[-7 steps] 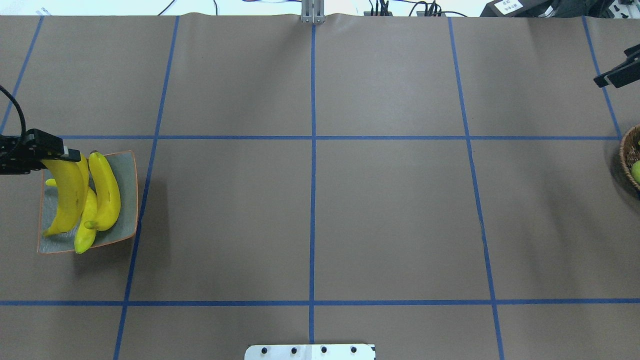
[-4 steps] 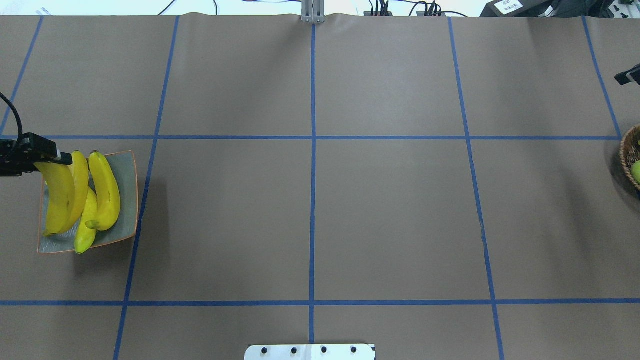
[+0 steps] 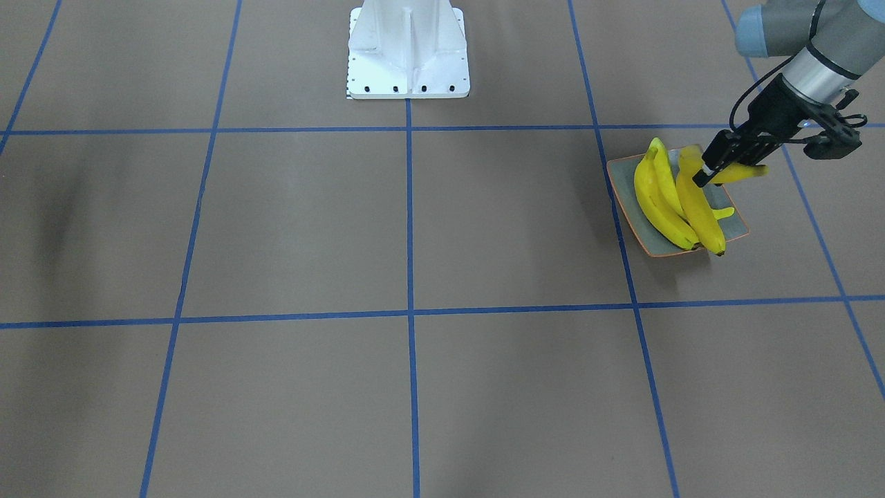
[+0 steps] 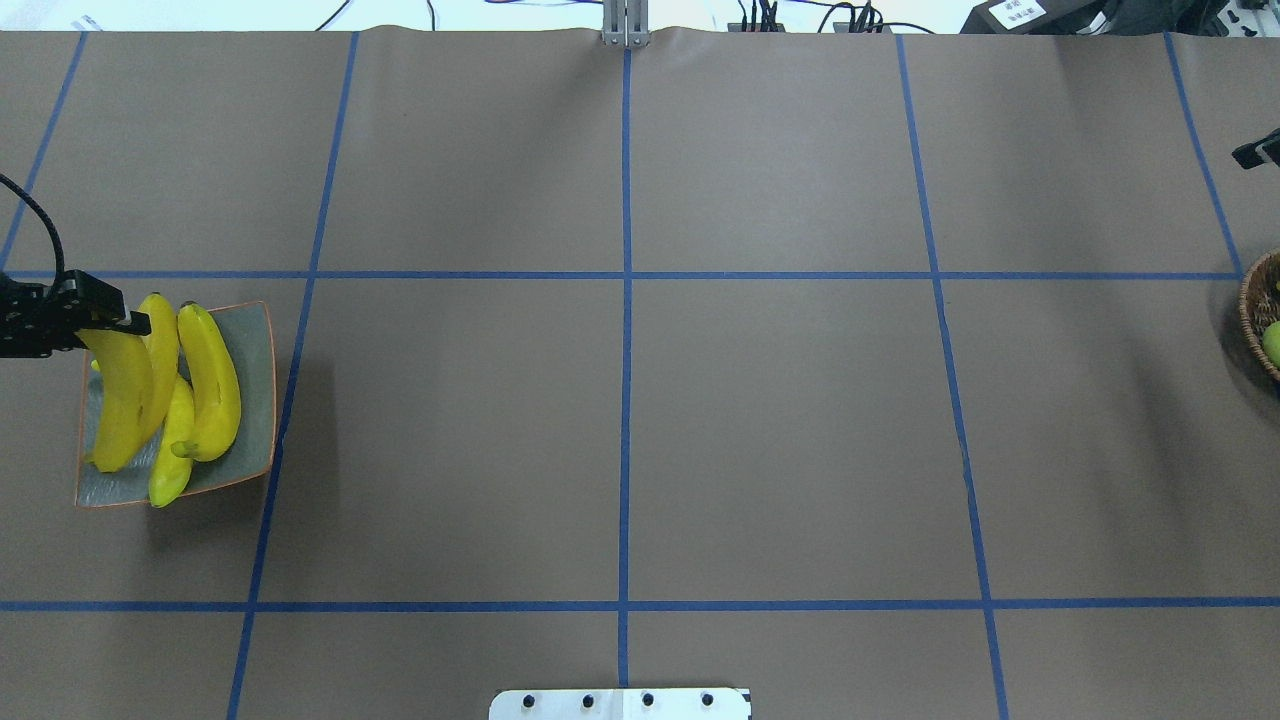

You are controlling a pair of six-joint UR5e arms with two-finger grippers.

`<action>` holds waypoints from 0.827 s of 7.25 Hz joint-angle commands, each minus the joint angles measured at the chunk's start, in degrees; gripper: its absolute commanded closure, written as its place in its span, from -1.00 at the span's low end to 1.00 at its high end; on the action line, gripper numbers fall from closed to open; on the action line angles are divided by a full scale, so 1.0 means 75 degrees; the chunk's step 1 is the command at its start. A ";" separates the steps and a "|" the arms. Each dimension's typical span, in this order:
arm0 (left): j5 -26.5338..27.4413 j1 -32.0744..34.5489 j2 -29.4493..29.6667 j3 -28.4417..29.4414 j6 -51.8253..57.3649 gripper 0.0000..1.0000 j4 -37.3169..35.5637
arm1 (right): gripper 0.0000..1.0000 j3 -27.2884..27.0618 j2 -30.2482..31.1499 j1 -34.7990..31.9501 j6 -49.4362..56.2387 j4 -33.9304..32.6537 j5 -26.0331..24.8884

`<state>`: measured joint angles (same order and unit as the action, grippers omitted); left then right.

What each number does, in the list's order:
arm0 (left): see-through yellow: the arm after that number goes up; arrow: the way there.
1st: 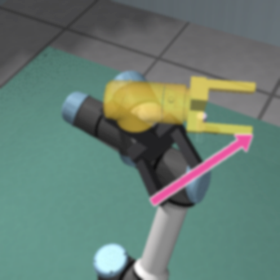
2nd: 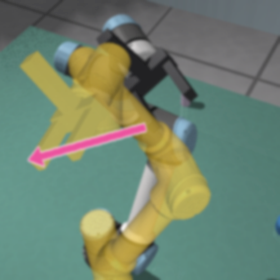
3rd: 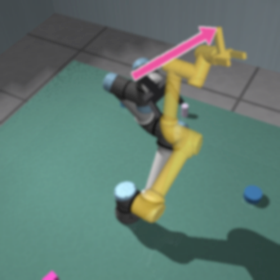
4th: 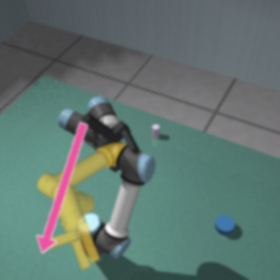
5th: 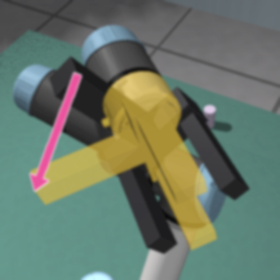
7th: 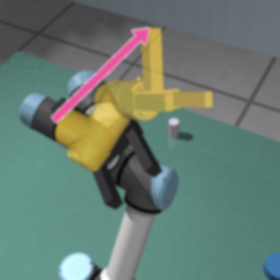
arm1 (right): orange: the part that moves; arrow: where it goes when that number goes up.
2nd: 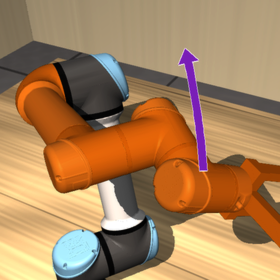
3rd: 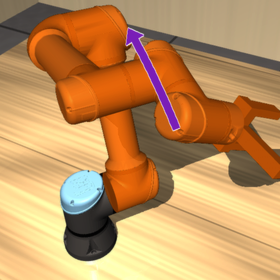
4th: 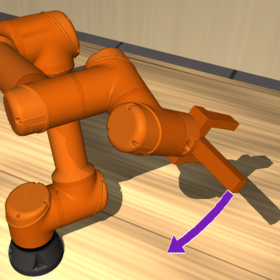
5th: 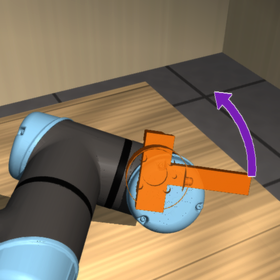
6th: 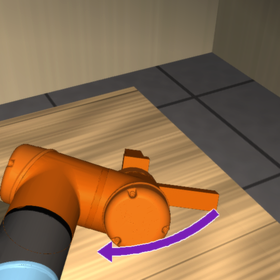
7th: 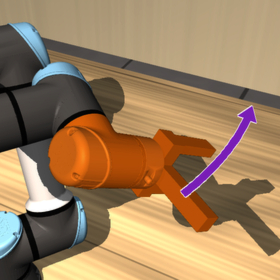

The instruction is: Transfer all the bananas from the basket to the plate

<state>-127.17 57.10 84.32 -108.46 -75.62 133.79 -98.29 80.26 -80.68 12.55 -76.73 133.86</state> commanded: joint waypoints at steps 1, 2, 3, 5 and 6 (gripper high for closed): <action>0.0348 -0.0264 0.0406 0.0351 0.0040 -0.50 0.0009 | -1.00 0.0051 -0.0026 0.0000 -0.0009 0.0000 0.0000; 0.0397 -0.0336 0.0511 0.0468 0.0040 -0.55 0.0009 | -1.00 0.0051 -0.0038 0.0000 -0.0009 -0.0011 0.0000; 0.0397 -0.0336 0.0523 0.0469 0.0052 -0.57 0.0021 | -1.00 0.0086 -0.0050 0.0000 -0.0021 0.0000 0.0000; 0.0397 -0.0336 0.0512 0.0469 0.0157 -0.62 0.0021 | -1.00 0.0098 -0.0061 0.0000 -0.0044 0.0000 0.0000; 0.0397 -0.0336 0.0512 0.0469 0.0157 -0.69 0.0032 | -1.00 0.0098 -0.0073 0.0000 -0.0056 0.0000 0.0000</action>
<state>-124.20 54.61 88.14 -104.97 -74.57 133.96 -97.59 79.80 -80.68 12.24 -76.73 133.86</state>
